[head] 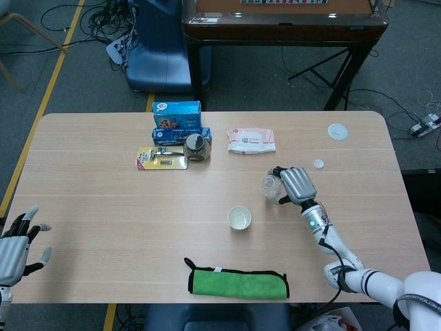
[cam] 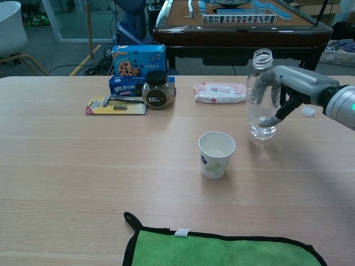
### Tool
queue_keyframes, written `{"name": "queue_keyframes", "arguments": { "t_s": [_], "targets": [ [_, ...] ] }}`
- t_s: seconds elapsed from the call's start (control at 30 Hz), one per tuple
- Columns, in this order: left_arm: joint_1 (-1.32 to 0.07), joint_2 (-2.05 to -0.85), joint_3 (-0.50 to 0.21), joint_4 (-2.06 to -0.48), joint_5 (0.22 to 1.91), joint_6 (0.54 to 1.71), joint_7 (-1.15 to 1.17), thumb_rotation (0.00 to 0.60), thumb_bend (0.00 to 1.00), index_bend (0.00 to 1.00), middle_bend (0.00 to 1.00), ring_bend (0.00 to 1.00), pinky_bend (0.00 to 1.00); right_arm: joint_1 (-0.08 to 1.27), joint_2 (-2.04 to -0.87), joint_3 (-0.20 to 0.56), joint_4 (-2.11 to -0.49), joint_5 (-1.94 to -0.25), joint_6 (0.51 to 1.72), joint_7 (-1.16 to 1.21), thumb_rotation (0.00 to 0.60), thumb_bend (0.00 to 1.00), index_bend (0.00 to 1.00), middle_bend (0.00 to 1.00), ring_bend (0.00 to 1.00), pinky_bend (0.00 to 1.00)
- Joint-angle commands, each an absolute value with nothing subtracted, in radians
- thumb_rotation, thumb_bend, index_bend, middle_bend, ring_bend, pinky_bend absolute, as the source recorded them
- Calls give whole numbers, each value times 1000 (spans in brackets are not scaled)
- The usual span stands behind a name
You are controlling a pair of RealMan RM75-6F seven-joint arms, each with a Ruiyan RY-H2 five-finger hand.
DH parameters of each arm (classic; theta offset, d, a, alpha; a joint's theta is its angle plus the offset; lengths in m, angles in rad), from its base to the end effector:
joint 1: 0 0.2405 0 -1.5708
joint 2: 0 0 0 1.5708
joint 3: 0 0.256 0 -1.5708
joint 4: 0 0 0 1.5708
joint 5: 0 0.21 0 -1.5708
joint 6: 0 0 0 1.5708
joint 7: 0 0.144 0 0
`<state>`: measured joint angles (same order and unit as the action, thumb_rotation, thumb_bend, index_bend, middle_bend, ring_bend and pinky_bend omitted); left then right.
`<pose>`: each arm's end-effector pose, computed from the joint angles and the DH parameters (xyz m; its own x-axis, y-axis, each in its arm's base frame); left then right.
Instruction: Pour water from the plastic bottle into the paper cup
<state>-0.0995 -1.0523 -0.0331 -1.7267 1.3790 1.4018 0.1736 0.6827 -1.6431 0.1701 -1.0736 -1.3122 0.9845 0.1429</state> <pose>-0.3121 0.1790 0.1621 0.4902 0.1149 0.8640 0.8631 0.0744 -0.4995 -0.2160 -0.3753 -0.0062 0.2784 -0.2129 0.9366 -0.9380 -0.2697 0.2175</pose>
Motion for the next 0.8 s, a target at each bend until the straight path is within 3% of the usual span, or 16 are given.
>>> {"name": "queue_keyframes", "arguments": {
  "t_s": [0.03,0.6,0.8],
  "targets": [
    [-100,-1053,-32,-1728,1382,1403,176,600,335,331,31,75,317,655,-1643,169,-1049,-1329,987,254,600,9,650,641,545,546],
    [-101,-1054,-30,-1730,1374,1395,182,600,335,331,31,75,317,665,-1706,147,-919,-1375,915,493,600,9,649,617,523,546],
    [-100,-1051,-31,-1731,1372,1396,177,600,335,331,31,75,317,672,-1716,136,-891,-1397,908,528,600,4,644,559,473,546]
  ]
}}
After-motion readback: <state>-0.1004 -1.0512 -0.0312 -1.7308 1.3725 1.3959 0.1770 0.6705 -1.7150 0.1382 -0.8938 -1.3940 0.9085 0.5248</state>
